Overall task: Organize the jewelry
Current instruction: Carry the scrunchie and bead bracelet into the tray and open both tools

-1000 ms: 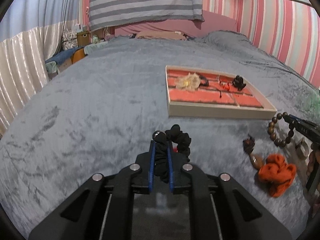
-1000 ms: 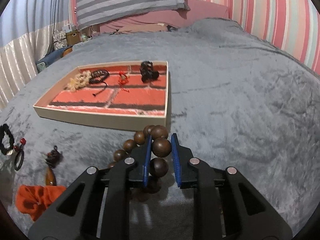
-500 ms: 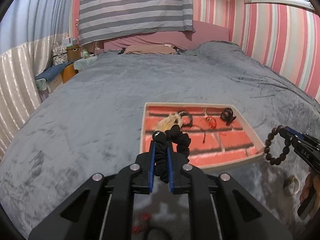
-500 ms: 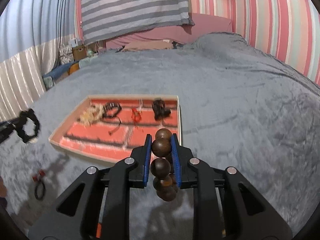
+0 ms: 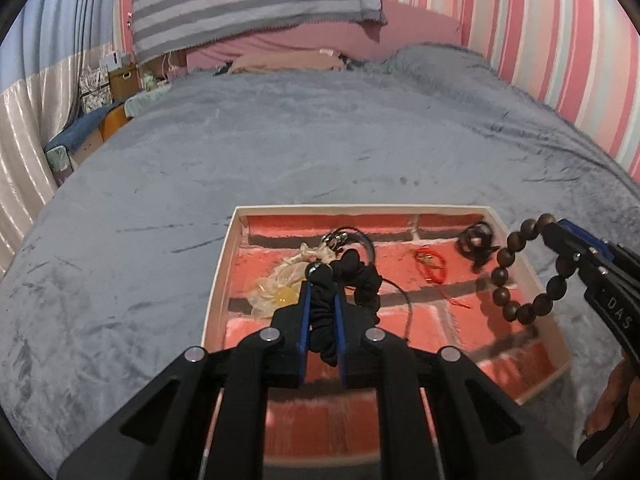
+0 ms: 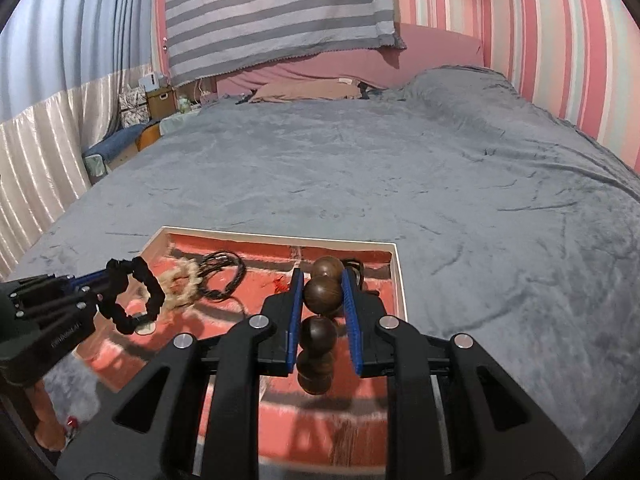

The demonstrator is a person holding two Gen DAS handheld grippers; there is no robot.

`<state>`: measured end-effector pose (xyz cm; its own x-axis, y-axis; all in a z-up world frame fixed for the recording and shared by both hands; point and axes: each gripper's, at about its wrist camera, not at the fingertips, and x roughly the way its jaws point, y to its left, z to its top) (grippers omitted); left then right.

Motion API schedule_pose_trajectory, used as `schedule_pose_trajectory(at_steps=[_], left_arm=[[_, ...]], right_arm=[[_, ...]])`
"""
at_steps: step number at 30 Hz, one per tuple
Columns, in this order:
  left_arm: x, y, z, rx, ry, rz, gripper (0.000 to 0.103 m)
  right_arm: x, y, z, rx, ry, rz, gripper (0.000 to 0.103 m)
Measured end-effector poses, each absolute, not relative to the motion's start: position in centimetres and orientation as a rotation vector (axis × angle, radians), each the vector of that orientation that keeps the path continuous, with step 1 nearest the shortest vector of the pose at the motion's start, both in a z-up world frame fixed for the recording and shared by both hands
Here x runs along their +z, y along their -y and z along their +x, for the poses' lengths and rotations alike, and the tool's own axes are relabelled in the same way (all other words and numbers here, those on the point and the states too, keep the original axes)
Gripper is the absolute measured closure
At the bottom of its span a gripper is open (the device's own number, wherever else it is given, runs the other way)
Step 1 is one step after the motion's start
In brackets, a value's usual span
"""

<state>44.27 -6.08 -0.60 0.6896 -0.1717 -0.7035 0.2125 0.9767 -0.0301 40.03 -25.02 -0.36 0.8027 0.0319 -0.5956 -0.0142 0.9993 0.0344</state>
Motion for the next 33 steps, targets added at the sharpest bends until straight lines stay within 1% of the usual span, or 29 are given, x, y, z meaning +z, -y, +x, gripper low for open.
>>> schedule_pose_trajectory(at_steps=[3, 9, 15, 23, 25, 26, 27, 28, 29, 30, 31, 32, 33], left_arm=[[-2.4, 6.3, 46.4, -0.195, -0.83, 0.053, 0.092], [-5.2, 5.9, 48.5, -0.153, -0.927, 0.059, 0.092], [-6.2, 6.2, 48.8, -0.131, -0.956, 0.086, 0.09], [-7.0, 5.3, 50.2, -0.108, -0.995, 0.054, 0.09], [-7.2, 5.3, 50.2, -0.101, -1.0, 0.063, 0.08], [-7.2, 5.4, 50.3, -0.1, -1.0, 0.066, 0.067], [-7.2, 5.4, 50.2, -0.096, -0.994, 0.072, 0.058], [-7.1, 5.4, 50.2, -0.098, -0.99, 0.073, 0.057], [-7.0, 5.5, 50.1, -0.101, -0.987, 0.074, 0.056], [-6.9, 5.5, 50.0, -0.104, -0.984, 0.079, 0.054], [-6.8, 5.6, 49.8, -0.103, -0.981, 0.081, 0.053], [-6.6, 5.5, 49.6, -0.104, -0.979, 0.079, 0.051], [-6.4, 5.4, 49.3, -0.111, -0.975, 0.073, 0.048]], right_arm=[[-2.0, 25.5, 41.7, 0.007, -0.671, 0.02, 0.083], [-5.4, 27.1, 42.3, -0.053, -0.745, 0.009, 0.083], [-7.6, 27.2, 43.5, -0.073, -0.839, 0.001, 0.083], [-8.8, 26.1, 45.4, -0.078, -0.941, -0.045, 0.083], [-9.0, 26.1, 45.6, -0.077, -0.956, -0.041, 0.082], [-9.0, 26.2, 45.6, -0.078, -0.957, -0.04, 0.082], [-9.0, 26.2, 45.6, -0.079, -0.957, -0.043, 0.082], [-9.0, 26.2, 45.7, -0.079, -0.958, -0.047, 0.082], [-9.0, 26.1, 45.6, -0.08, -0.957, -0.056, 0.078], [-8.9, 26.1, 45.5, -0.079, -0.953, -0.061, 0.072], [-8.8, 26.0, 45.4, -0.081, -0.945, -0.064, 0.068], [-8.4, 26.1, 45.0, -0.081, -0.93, -0.064, 0.061], [-8.0, 26.1, 44.6, -0.078, -0.913, -0.061, 0.057]])
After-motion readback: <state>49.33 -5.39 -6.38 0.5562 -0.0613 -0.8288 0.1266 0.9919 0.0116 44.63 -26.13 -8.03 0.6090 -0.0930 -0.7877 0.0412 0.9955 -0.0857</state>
